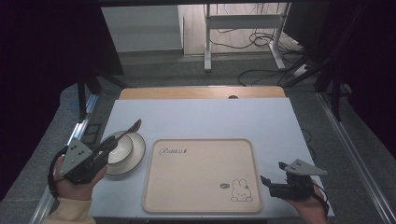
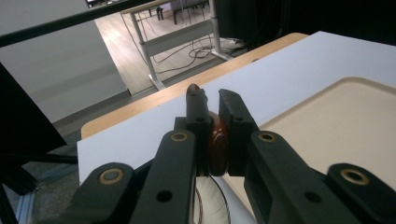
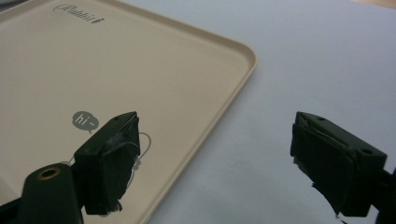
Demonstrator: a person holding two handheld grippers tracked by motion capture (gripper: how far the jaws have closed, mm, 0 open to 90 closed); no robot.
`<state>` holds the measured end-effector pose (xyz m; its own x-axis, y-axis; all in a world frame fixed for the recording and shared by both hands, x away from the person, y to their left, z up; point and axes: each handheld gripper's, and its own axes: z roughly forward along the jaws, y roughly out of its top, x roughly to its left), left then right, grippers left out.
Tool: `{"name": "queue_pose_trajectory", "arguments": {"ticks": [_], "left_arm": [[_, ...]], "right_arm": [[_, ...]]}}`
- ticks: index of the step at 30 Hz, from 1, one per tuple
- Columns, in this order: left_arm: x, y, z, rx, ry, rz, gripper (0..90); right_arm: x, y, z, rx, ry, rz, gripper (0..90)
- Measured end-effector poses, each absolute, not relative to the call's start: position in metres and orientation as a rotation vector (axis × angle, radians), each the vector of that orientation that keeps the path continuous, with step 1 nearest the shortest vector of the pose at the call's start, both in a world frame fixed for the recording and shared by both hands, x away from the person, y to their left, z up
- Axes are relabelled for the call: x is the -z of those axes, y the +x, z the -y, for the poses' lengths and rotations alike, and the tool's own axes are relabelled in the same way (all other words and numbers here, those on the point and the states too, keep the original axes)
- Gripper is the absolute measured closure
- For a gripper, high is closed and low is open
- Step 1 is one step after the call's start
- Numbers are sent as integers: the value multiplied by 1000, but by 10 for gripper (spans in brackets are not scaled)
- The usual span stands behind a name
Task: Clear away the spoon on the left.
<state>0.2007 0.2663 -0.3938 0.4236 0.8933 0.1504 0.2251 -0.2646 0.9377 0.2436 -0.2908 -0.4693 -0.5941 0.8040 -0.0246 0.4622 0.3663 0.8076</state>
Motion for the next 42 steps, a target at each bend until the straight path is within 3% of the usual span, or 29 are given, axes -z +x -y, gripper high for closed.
{"name": "queue_pose_trajectory", "arguments": {"ticks": [42], "left_arm": [[410, 216, -219, -807, 1871, -876, 844]], "right_arm": [[470, 244, 291, -1093, 1101, -2217, 162]]}}
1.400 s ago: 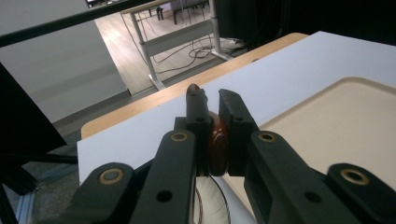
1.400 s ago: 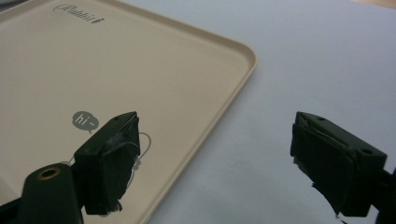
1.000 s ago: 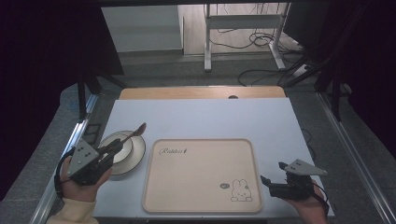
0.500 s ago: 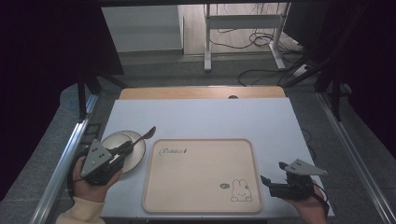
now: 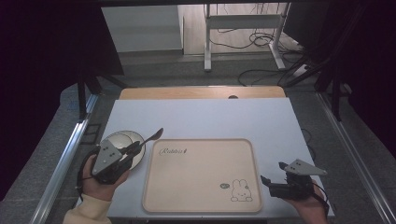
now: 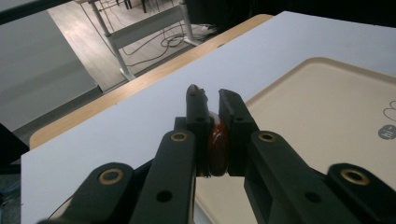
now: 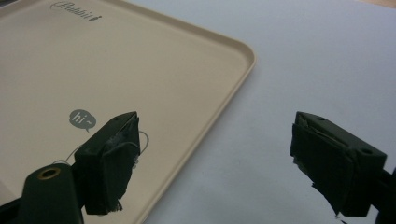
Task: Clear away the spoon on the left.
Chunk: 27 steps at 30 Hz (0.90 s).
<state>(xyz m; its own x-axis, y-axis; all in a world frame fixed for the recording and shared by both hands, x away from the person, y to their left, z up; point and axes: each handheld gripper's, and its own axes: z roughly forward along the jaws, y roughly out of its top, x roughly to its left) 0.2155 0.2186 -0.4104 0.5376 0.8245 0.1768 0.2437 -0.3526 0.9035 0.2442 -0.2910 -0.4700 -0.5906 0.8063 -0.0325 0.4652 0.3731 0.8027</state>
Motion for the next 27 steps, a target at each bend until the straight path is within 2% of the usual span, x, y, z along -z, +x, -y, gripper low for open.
{"name": "queue_pose_trajectory", "arguments": {"ticks": [27], "left_arm": [[423, 221, -198, -768, 1933, -846, 844]], "right_arm": [[470, 244, 291, -1094, 1098, -2220, 163]]}}
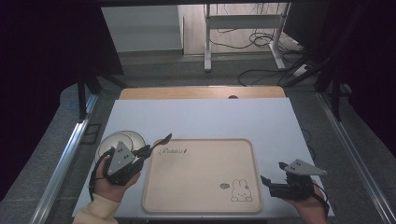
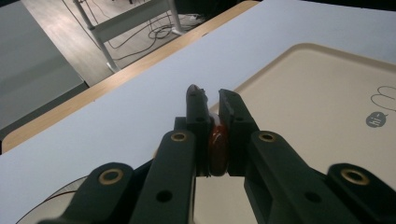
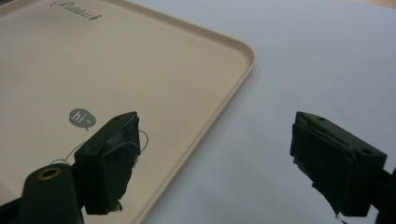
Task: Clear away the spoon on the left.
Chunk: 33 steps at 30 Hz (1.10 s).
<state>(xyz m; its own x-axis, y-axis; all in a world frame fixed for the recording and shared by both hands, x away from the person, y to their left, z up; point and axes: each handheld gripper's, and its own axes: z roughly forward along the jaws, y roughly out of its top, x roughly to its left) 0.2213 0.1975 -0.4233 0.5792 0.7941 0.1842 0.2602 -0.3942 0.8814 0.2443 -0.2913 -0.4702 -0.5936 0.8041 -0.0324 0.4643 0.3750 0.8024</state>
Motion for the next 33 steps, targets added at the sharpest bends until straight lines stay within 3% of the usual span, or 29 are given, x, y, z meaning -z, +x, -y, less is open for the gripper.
{"name": "queue_pose_trajectory", "arguments": {"ticks": [33], "left_arm": [[446, 229, -173, -727, 2029, -820, 844]], "right_arm": [[470, 244, 291, -1092, 1094, -2222, 162]]}}
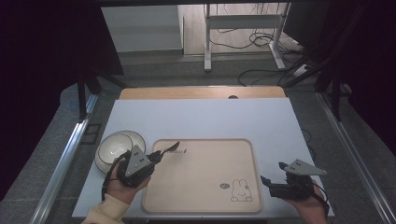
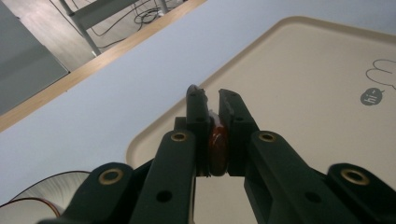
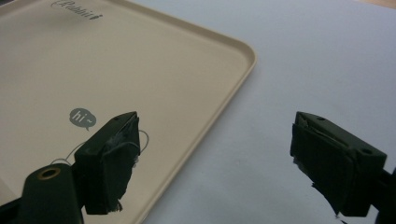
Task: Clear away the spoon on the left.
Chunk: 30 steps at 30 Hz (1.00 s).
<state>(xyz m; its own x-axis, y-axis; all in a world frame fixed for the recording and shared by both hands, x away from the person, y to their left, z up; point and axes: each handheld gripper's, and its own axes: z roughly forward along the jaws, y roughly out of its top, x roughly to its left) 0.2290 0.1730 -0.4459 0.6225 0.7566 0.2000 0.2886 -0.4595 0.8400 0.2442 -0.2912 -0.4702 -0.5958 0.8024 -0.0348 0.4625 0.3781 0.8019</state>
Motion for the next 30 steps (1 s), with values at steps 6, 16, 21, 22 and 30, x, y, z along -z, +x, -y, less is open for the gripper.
{"name": "queue_pose_trajectory", "arguments": {"ticks": [6, 16, 21, 22, 30], "left_arm": [[449, 230, -170, -722, 2045, -814, 844], [456, 229, -163, -727, 2081, -803, 843], [461, 228, -156, -736, 2118, -781, 844], [462, 227, -154, -743, 2135, -771, 843], [468, 224, -145, -777, 2183, -731, 843]], "right_arm": [[470, 244, 291, -1092, 1093, -2222, 162], [470, 244, 292, -1092, 1092, -2221, 162], [470, 244, 291, -1092, 1091, -2221, 163], [470, 244, 291, -1092, 1092, -2222, 162], [470, 244, 291, -1090, 1093, -2223, 162]]}}
